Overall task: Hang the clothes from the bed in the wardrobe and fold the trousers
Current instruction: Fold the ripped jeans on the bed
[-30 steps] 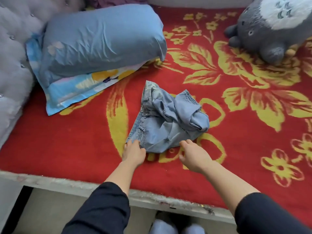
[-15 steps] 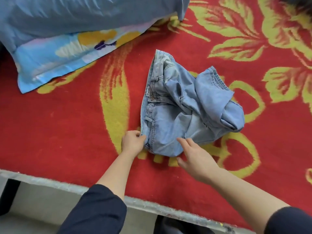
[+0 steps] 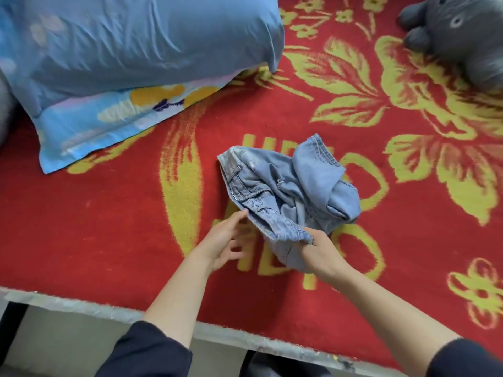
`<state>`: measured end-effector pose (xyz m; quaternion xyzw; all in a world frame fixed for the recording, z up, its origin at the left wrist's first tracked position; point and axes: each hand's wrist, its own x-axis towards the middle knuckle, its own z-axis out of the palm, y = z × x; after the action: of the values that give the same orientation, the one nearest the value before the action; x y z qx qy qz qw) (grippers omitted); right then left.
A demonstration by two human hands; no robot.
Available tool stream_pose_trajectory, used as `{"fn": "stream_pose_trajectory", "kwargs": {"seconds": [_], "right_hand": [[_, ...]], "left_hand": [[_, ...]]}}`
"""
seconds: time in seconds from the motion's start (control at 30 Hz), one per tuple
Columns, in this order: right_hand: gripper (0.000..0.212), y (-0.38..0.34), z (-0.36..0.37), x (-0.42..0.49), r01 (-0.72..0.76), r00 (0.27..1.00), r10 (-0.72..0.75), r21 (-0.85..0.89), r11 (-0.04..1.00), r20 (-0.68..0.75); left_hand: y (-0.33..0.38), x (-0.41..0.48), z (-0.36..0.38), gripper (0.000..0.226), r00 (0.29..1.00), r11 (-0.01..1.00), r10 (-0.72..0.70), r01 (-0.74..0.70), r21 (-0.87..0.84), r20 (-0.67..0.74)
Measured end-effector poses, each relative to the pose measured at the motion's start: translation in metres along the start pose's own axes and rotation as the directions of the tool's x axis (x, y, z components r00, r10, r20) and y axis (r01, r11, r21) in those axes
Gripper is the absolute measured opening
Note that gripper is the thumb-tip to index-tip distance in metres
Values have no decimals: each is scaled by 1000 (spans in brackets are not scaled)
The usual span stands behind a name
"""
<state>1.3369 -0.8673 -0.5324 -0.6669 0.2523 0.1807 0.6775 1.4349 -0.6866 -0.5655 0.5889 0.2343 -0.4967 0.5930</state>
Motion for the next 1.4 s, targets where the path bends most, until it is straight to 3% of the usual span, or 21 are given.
{"fn": "stream_pose_trajectory", "kwargs": {"seconds": [0.13,0.23,0.33,0.43,0.57,0.63,0.7,0.73,0.83,0.93,1.0,1.07,1.1,1.13,1.17,1.2,1.23,1.27,1.3,1.37,1.4], "right_hand": [[23,-25,-43,-32,-86,994,95,-145,986,54],[17,-34,-74,-68,-164,983,177,-192,968,51],[39,-36,-103,-108,-266,961,275,-234,935,8],[24,-23,-136,-148,-385,921,385,-268,883,-52],[36,19,-179,-199,-555,824,530,-471,686,-200],[69,48,-189,-218,-631,758,577,-570,527,-305],[103,75,-192,-228,-679,711,569,-615,401,-413],[108,84,-193,-228,-695,697,558,-618,368,-450],[80,92,-208,-211,-630,726,484,-754,184,-489],[59,63,-245,-182,-478,821,375,-877,42,-430],[49,25,-283,-158,-487,859,203,-873,42,-469],[35,-23,-329,-136,-549,831,-28,-828,115,-555],[34,-47,-349,-126,-580,788,-67,-775,249,-612],[34,-75,-370,-115,-567,746,-31,-658,495,-665],[33,-105,-388,-104,-455,740,67,-424,783,-670],[33,-138,-404,-93,-263,784,153,-98,960,-602],[31,-172,-416,-85,-37,802,109,133,990,-587],[30,-205,-425,-81,178,760,-23,175,968,-649],[30,-234,-431,-81,361,651,-205,60,931,-731],[28,-270,-433,-92,583,304,-558,-313,750,-772],[24,-274,-431,-97,627,175,-669,-442,641,-722]], "left_hand": [[19,4,40,46,997,941,58,-72,-330,-52],[21,2,69,35,991,882,65,-114,-458,-121],[13,-4,90,24,990,912,-4,-56,-406,-144],[-5,-14,103,21,983,950,-84,30,-312,-161],[-68,-30,106,9,929,970,-243,235,-63,-278],[-104,-41,107,15,886,923,-327,374,91,-328],[-127,-51,113,25,865,884,-395,450,126,-310],[-130,-55,120,29,858,873,-429,474,113,-282],[-118,-55,155,41,877,888,-452,460,12,-160],[-72,-47,211,42,956,948,-286,273,-161,-66],[-20,-41,251,40,991,936,-110,79,-343,-73],[39,-39,288,48,996,895,53,-79,-438,-72],[67,-40,302,51,989,885,130,-145,-442,-65],[97,-44,316,52,974,871,218,-221,-438,-59],[129,-53,332,53,947,843,318,-304,-444,-45],[161,-66,347,51,905,798,424,-382,-467,-15],[193,-83,362,48,846,731,532,-447,-515,21],[224,-102,375,43,770,645,636,-497,-580,47],[251,-120,384,40,678,550,733,-537,-639,61],[285,-155,391,42,491,401,867,-579,-710,89],[291,-166,389,43,431,354,898,-581,-733,92]]}}
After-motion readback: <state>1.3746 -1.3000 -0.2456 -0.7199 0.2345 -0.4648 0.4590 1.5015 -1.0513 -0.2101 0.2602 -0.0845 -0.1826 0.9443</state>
